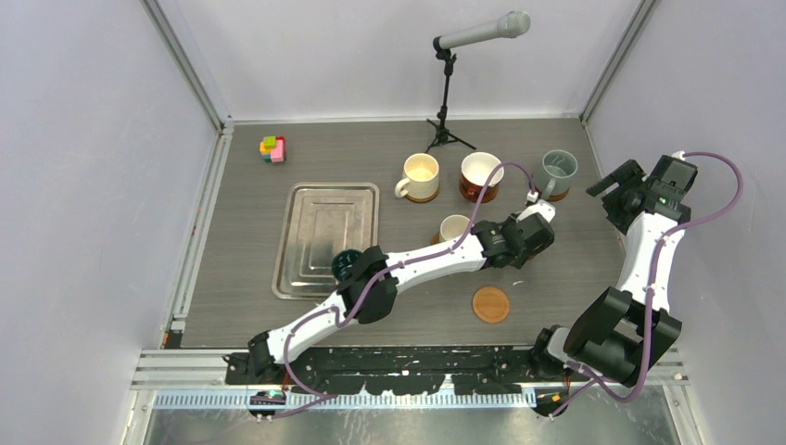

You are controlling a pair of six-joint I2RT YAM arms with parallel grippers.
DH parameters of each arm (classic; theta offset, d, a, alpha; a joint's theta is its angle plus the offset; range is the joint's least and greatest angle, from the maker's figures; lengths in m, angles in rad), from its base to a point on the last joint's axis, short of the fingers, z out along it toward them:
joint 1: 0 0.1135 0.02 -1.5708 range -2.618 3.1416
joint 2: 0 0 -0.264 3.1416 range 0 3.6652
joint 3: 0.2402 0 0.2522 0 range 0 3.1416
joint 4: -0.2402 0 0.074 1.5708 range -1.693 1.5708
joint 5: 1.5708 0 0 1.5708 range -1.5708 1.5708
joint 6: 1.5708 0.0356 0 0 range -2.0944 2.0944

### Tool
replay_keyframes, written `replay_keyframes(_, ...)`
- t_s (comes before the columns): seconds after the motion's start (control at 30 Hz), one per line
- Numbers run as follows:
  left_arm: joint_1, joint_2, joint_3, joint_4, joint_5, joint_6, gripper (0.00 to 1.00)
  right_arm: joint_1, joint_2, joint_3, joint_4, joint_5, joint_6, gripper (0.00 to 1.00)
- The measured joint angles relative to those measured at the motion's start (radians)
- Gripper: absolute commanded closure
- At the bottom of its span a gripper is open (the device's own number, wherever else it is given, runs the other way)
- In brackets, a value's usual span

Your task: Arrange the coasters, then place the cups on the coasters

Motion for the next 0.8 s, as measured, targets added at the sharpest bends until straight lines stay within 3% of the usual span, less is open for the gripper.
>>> replay_keyframes(0.53,-0.025,-0.03,-0.003,0.001,0.028,-0.001,0.56,0.0,0.0,0.0,0.0,0.0,0.0,0.19)
replay_keyframes(0.8,-0.025,-0.081,-0.079,0.009,0.014,0.032,0.49,0.0,0.0,0.0,0.0,-0.002,0.0,0.19)
